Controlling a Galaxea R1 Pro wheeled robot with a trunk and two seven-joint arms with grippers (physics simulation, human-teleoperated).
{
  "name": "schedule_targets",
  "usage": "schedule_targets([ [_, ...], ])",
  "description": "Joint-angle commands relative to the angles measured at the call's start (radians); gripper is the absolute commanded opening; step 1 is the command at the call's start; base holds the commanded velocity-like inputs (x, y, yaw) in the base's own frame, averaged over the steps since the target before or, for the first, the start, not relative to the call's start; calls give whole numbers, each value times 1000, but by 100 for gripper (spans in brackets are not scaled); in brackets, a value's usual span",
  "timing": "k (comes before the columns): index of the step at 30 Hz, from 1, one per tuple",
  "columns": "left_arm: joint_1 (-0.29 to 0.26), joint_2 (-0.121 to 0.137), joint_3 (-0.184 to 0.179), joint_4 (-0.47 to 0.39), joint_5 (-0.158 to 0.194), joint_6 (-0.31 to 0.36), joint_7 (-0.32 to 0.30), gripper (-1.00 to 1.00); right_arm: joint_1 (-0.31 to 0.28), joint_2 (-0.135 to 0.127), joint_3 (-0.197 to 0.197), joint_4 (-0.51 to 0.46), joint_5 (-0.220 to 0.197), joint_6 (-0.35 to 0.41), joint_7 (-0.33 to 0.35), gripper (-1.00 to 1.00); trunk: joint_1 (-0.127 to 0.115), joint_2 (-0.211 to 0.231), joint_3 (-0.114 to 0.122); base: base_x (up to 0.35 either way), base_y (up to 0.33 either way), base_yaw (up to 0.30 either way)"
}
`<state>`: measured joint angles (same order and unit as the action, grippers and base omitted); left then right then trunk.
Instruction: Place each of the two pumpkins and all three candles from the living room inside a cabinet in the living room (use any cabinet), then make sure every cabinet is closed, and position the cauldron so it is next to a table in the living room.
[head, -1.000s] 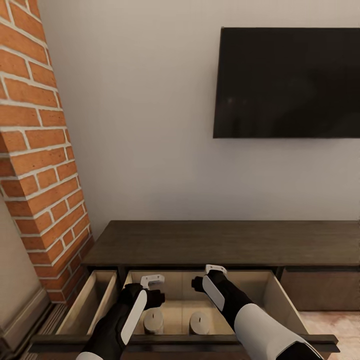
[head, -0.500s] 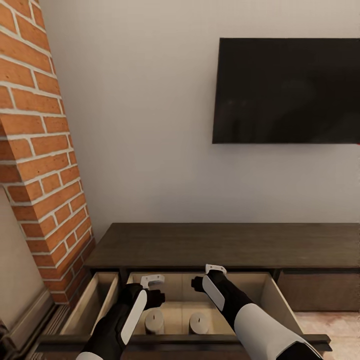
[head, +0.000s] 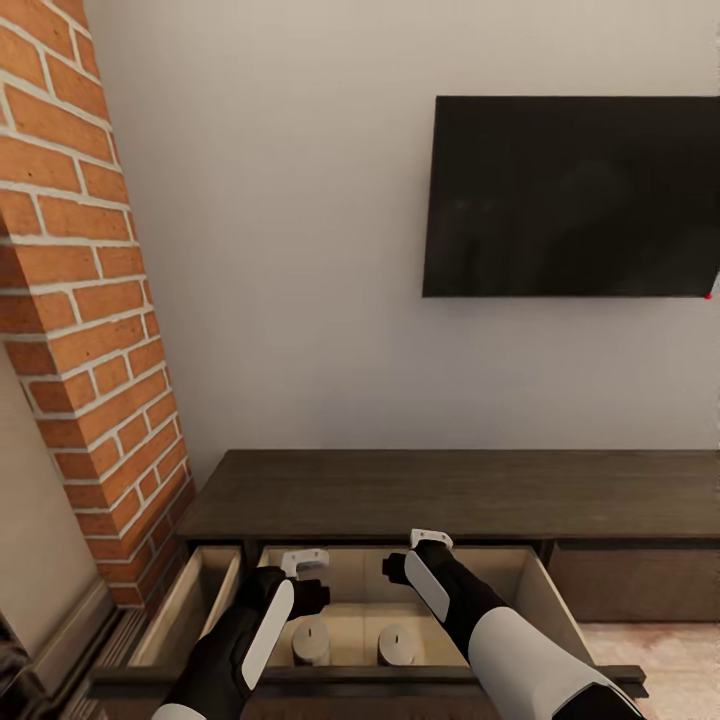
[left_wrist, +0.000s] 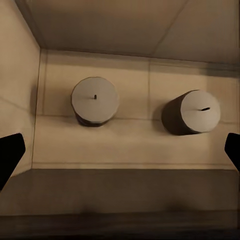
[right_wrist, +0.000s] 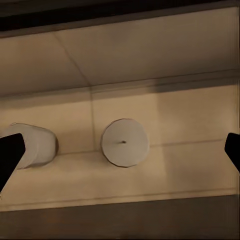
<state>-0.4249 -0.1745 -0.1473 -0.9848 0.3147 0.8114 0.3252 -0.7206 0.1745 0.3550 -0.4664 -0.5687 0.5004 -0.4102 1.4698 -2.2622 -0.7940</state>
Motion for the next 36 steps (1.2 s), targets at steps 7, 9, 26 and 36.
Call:
schedule_targets([
  [7, 0, 0, 0, 0, 0, 0, 0, 100, 0, 0, 1, 0, 0, 0, 2, 100, -27, 49, 22, -34, 0, 0],
  [9, 0, 0, 0, 0, 0, 0, 0, 100, 0, 0, 1, 0, 0, 0, 2, 100, -35, 63, 28, -102, 0, 0],
  [26, 0, 0, 0, 0, 0, 0, 0, 100, 0, 0, 1, 0, 0, 0, 2, 100, -100, 182, 82, -109, 0, 0],
  [36, 0, 0, 0, 0, 0, 0, 2, 100, 0, 0, 1, 0, 1, -2, 2, 100, -138, 252, 113, -12, 0, 0],
])
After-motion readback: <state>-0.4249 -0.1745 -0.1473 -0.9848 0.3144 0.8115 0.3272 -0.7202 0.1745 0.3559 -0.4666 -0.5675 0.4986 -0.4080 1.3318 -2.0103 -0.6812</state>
